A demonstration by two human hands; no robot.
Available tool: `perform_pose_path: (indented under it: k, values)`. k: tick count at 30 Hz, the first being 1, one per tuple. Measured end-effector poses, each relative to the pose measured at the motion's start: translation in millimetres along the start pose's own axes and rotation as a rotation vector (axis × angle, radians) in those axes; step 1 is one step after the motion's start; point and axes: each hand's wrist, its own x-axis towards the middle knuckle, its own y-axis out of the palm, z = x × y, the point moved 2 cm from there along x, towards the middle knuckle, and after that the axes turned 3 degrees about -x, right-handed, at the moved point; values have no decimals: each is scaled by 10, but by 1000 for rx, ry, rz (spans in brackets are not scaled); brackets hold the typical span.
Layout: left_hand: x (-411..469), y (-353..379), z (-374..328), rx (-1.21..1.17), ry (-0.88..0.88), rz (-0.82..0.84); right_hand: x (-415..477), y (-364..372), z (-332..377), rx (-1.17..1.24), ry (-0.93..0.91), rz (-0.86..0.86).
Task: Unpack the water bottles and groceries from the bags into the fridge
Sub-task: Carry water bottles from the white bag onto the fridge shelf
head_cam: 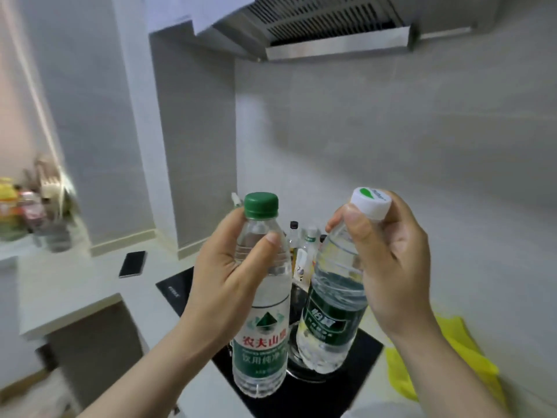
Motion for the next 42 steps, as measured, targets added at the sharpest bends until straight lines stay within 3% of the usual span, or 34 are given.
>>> perform_pose_path:
  k: [12,21,33,42]
  values:
    - [-309,-1206,-460,229,80,-234,-55,1179,420,246,-23,264]
    - [-802,-2445,-999,445,92,-413,-370,2405,1065,427,-145,421]
    - [-1675,-3780,-1718,732,42,-611,-1084,3785,1969,681,-164,530]
    - [-2178,-4380,-2113,872,-18,-831,-1502,4696,2539,932,-181,715]
